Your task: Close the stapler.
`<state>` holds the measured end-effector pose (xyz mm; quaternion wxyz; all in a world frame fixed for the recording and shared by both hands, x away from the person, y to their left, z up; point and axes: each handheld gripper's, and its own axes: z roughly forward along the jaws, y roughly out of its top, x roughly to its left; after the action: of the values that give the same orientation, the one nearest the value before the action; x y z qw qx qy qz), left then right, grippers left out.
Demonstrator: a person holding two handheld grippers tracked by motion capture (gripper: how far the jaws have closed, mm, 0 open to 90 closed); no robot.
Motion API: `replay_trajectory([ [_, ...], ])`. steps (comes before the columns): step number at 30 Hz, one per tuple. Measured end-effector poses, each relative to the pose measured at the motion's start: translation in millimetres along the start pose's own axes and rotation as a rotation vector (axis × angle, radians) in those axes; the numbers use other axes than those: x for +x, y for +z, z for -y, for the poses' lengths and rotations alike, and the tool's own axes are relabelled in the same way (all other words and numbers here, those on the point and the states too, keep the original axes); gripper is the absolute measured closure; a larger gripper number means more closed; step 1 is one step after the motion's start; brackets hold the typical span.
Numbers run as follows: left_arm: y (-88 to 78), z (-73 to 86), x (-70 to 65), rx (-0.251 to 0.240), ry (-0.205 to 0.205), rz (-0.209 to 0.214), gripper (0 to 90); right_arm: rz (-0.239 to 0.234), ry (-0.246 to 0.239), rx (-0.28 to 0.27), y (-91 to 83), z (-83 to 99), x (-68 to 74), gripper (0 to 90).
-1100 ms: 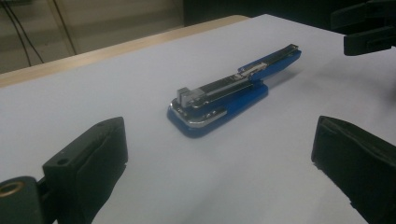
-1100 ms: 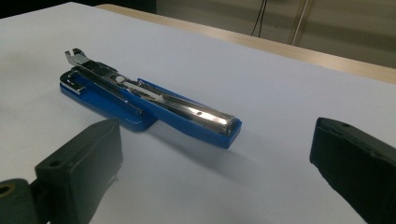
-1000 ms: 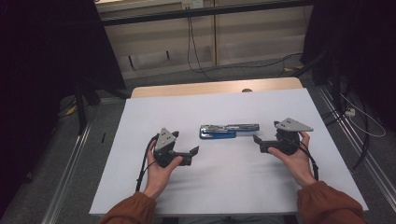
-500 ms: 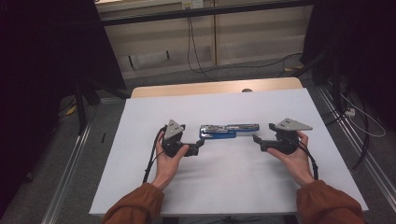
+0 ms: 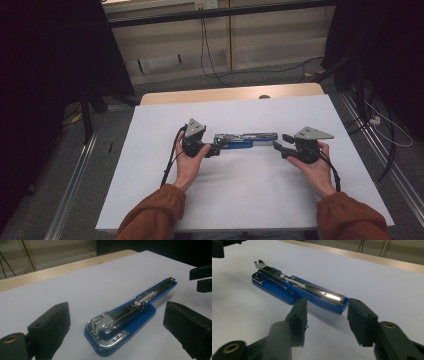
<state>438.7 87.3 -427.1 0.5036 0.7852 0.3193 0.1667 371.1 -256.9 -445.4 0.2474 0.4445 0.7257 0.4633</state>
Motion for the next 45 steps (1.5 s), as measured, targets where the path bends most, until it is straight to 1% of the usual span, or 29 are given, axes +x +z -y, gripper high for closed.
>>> replay_trajectory([
  [1, 1.5, 1.4, -0.7, 0.017, 0.019, -0.005, 6.8, -0.006, 0.001, 0.003, 0.6, 0.1, 0.7, 55.8],
  [2, 2.7, 2.6, -1.4, 0.029, 0.03, -0.009, 6.4, -0.014, -0.003, 0.004, 1.4, 0.3, 1.0, 60.3],
  [4, 3.5, 4.9, 0.0, 0.05, 0.032, 0.009, 7.0, -0.021, -0.016, 0.008, 2.6, 0.6, 1.9, 66.5],
  [5, 3.7, 5.9, 1.1, 0.06, 0.03, 0.012, 7.0, -0.031, -0.011, 0.009, 3.4, 0.7, 1.6, 70.4],
  [6, 3.8, 6.8, 2.4, 0.07, 0.036, 0.015, 6.9, -0.041, -0.003, 0.008, 3.6, 1.0, 1.4, 77.5],
  [7, 3.5, 7.2, 3.7, 0.079, 0.048, 0.005, 6.8, -0.049, -0.006, 0.005, 3.5, 1.0, 1.4, 80.3],
  [10, 4.7, 7.6, 4.8, 0.068, 0.02, -0.006, 6.5, -0.054, -0.008, 0.004, 3.2, 0.5, 1.6, 90.0],
  [12, 7.1, 7.7, 3.5, 0.063, 0.008, -0.029, 6.2, -0.047, -0.009, 0.01, 3.3, 0.6, 1.4, 90.0],
  [14, 8.3, 7.9, 1.9, 0.078, 0.016, -0.029, 7.5, -0.042, -0.006, 0.022, 3.9, 0.8, 1.0, 90.0],
  [15, 8.3, 8.0, 1.6, 0.081, 0.017, -0.02, 11.6, -0.039, -0.007, 0.028, 4.2, 1.0, 0.7, 90.0],
  [16, 8.5, 8.2, 1.2, 0.078, 0.007, -0.005, 19.3, -0.04, -0.006, 0.03, 4.5, 1.3, 0.4, 90.0],
  [17, 8.9, 8.2, 1.0, 0.077, 0.003, -0.001, 24.0, -0.04, -0.007, 0.035, 4.7, 1.4, 0.3, 90.0],
  [18, 8.8, 8.0, 1.5, 0.082, 0.01, -0.008, 24.8, -0.039, -0.011, 0.036, 5.1, 1.6, 0.0, 90.0],
  [19, 9.1, 8.1, 1.5, 0.071, 0.005, -0.01, 26.2, -0.039, -0.013, 0.035, 5.4, 1.6, -0.3, 90.0],
  [20, 9.1, 8.0, 2.9, 0.065, 0.015, -0.008, 31.0, -0.038, -0.013, 0.035, 5.7, 1.5, -0.4, 90.0],
  [22, 9.8, 8.2, 4.6, 0.063, -0.004, 0.004, 33.9, -0.034, -0.015, 0.039, 6.2, 1.7, -0.5, 90.0],
  [24, 10.1, 8.7, 5.4, 0.07, -0.003, 0.0, 37.7, -0.035, -0.015, 0.044, 7.0, 2.1, -0.4, 90.0],
  [27, 8.7, 8.3, 5.8, 0.07, -0.008, 0.002, 49.9, -0.032, -0.02, 0.052, 7.9, 2.6, 0.0, 90.0],
  [28, 8.3, 8.2, 5.8, 0.069, -0.004, 0.001, 55.8, -0.032, -0.021, 0.053, 8.1, 2.6, 0.1, 90.0],
  [29, 8.1, 8.3, 5.6, 0.064, -0.006, -0.006, 59.6, -0.033, -0.023, 0.054, 8.4, 2.7, 0.1, 90.0],
  [30, 8.3, 8.4, 5.7, 0.063, -0.007, 0.006, 64.0, -0.031, -0.024, 0.056, 8.7, 2.8, -0.1, 90.0],
  [32, 9.1, 8.9, 3.8, 0.064, -0.002, 0.008, 71.8, -0.033, -0.022, 0.06, 9.3, 3.1, -0.4, 90.0],
  [33, 9.4, 9.0, 3.0, 0.075, 0.009, 0.016, 76.4, -0.032, -0.02, 0.062, 9.6, 3.2, -0.5, 90.0],
  [36, 11.3, 9.2, -0.9, 0.083, 0.018, 0.031, 85.6, -0.032, -0.019, 0.068, 10.6, 3.4, -0.7, 90.0],
  [38, 13.6, 8.7, -2.8, 0.091, 0.023, 0.036, 90.0, -0.035, -0.019, 0.072, 11.5, 3.4, -0.6, 90.0],
  [40, 17.1, 6.6, -3.2, 0.107, 0.041, 0.037, 90.0, -0.037, -0.019, 0.076, 12.1, 3.6, -0.1, 90.0],
  [43, 21.7, 4.0, -2.6, 0.111, 0.04, 0.038, 90.0, -0.038, -0.013, 0.075, 11.9, 3.4, 0.0, 90.0],
  [44, 23.4, 3.2, -1.6, 0.122, 0.057, 0.035, 90.0, -0.038, -0.012, 0.075, 12.0, 3.1, -0.5, 90.0],
  [45, 26.0, 3.6, -2.1, 0.128, 0.044, 0.048, 90.0, -0.036, -0.012, 0.073, 12.2, 2.8, -1.0, 90.0],
])
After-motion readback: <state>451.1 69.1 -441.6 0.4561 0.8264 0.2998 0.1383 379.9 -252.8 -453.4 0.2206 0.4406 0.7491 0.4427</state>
